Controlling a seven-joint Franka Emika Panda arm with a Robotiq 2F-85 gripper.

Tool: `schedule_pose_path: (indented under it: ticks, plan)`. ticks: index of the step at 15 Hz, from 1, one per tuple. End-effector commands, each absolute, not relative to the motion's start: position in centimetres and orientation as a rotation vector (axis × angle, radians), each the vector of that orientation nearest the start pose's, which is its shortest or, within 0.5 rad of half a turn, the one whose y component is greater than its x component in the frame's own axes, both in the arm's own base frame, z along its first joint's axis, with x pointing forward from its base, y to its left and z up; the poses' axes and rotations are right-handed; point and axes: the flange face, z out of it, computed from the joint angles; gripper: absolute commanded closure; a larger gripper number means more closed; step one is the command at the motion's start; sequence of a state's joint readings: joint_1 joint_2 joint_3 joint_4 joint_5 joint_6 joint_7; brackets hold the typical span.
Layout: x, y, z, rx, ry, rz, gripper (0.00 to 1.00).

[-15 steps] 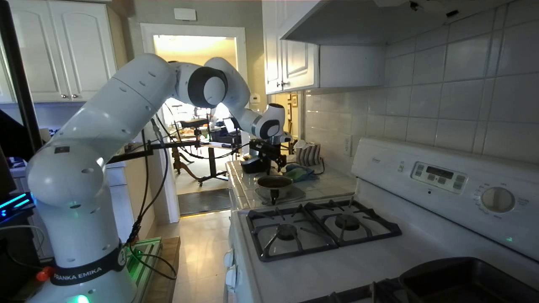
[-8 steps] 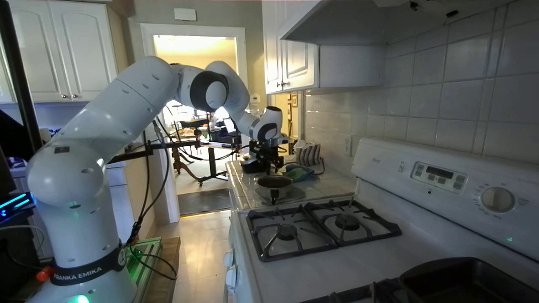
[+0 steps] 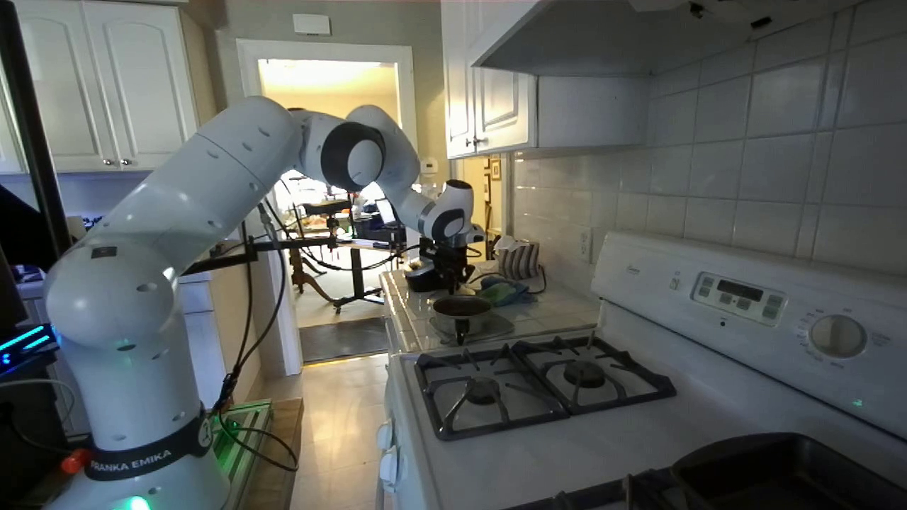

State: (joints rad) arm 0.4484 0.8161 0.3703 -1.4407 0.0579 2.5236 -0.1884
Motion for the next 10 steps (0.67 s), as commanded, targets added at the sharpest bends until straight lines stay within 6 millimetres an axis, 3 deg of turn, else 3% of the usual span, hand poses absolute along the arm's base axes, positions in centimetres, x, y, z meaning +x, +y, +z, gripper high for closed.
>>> schedule_pose_path:
  ticks: [1,3,7,10]
  plan:
    - [56.3,50.3,25.2,-2.530,-1.088,-0.326,0.81]
    - [56.5,50.2,24.9,-2.536,-1.083,-0.334,0.95]
    - [56.7,50.2,26.1,-2.512,-1.079,-0.358,0.93]
    - [57.1,50.0,28.0,-2.513,-1.081,-0.431,0.93]
